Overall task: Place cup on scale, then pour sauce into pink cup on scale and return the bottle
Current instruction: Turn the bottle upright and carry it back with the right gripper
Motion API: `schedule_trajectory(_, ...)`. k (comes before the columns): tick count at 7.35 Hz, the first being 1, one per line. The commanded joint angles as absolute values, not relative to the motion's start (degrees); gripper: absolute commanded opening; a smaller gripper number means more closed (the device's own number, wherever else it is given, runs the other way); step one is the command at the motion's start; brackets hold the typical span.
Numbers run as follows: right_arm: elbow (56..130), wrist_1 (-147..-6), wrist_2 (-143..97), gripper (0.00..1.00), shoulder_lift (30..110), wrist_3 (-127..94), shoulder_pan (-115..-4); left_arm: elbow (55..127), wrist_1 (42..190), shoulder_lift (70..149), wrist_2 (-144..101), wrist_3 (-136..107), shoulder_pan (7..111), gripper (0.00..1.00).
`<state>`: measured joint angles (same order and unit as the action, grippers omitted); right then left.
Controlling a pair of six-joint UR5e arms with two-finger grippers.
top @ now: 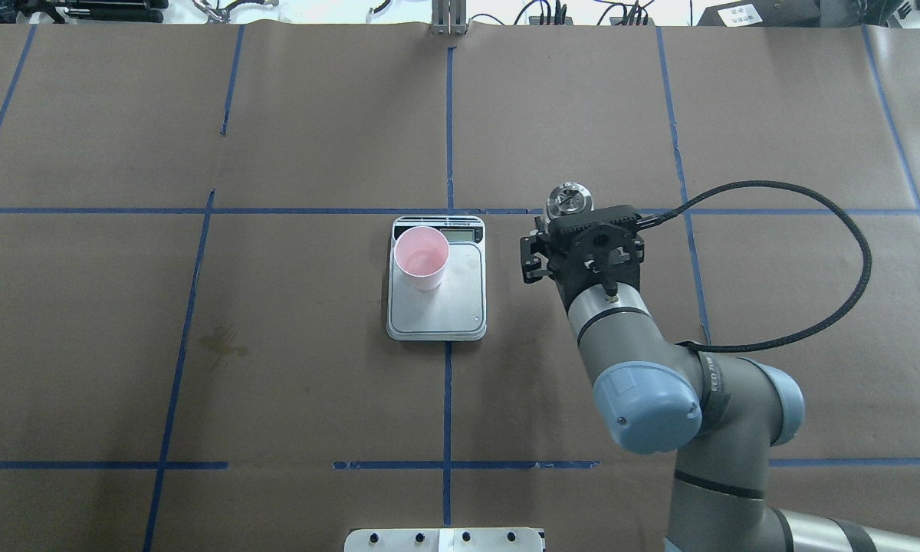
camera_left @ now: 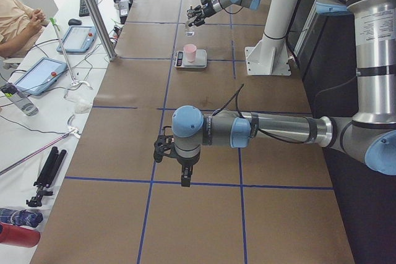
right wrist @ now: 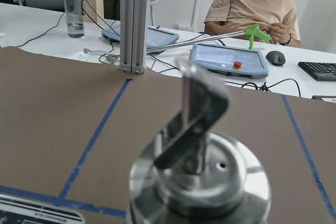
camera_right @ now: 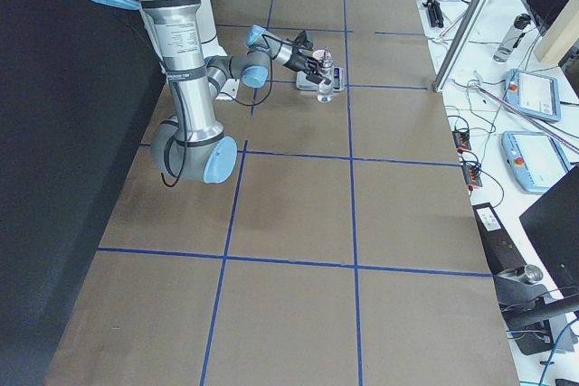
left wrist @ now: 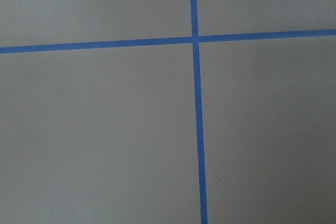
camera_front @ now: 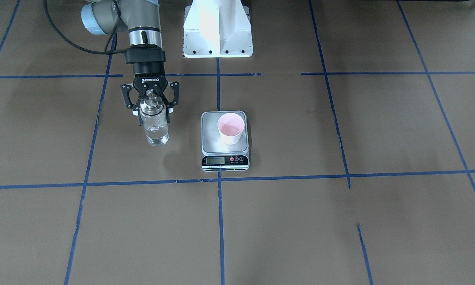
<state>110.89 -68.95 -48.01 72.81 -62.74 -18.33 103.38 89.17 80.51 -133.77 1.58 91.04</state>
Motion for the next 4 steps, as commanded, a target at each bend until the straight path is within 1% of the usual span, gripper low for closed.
schedule_trajectory(1,112.4,-69.0,-53.1,0.0,77.9,-71.7,-20.9,103.5,89.3,80.5,-133.8,1.6,91.1,1.0)
schedule_trajectory(3,113.5,-68.6,-54.2,0.0,83.0,-77.6,-21.1,104.0,89.3,80.5,-133.8,1.6,91.1,1.0)
schedule_trajectory(4,116.0,-68.6,-54.4,0.0,85.6,-79.3,-21.1,104.1,89.3,80.5,-133.8,1.6,91.1,1.0)
